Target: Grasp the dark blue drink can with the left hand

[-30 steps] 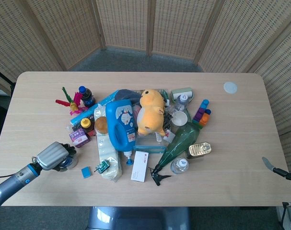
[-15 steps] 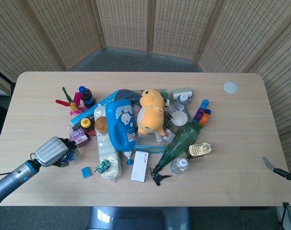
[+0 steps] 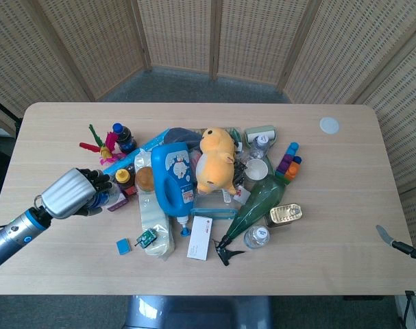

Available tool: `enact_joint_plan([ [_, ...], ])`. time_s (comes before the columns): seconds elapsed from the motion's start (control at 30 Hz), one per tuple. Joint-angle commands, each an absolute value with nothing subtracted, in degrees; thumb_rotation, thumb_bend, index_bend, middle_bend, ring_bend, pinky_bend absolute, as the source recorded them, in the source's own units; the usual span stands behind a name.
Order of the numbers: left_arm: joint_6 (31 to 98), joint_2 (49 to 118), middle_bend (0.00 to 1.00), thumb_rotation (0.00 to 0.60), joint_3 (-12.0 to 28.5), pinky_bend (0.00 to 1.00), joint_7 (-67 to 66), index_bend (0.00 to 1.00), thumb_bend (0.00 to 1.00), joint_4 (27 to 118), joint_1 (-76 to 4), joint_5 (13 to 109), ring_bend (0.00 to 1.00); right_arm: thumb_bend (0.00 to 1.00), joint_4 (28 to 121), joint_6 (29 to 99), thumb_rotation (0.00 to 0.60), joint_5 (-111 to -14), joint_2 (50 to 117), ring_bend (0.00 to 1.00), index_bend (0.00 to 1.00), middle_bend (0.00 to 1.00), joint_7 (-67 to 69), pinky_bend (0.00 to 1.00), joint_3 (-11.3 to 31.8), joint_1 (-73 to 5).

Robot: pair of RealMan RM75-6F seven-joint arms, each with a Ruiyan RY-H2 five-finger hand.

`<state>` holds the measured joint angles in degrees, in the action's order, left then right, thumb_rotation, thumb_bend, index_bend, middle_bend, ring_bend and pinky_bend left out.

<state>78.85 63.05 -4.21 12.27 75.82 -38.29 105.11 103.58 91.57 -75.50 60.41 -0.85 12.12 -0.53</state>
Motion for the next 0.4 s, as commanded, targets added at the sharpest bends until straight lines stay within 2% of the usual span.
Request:
enact_joint_plan([
  [0.03,78.2,59.2,0.51,0.6,-1.4,0.71,10.1,0.57,0.13,79.3,-40.1,103.7,0.55,0.0,103.6,91.5,0.454,-75.5,60.4,0.0,0.0,0.0,-0.8,0.0,12.1,-0.5],
  [0.4,76.7,53.0,0.5,0.6,2.7,0.71,7.7,0.56,0.13,85.7,-41.9,102.5,0.54,0.0,103.7,91.3,0.454,-75.7,60.7,0.0,0.0,0.0,-1.8,0.0,11.8,-0.7],
])
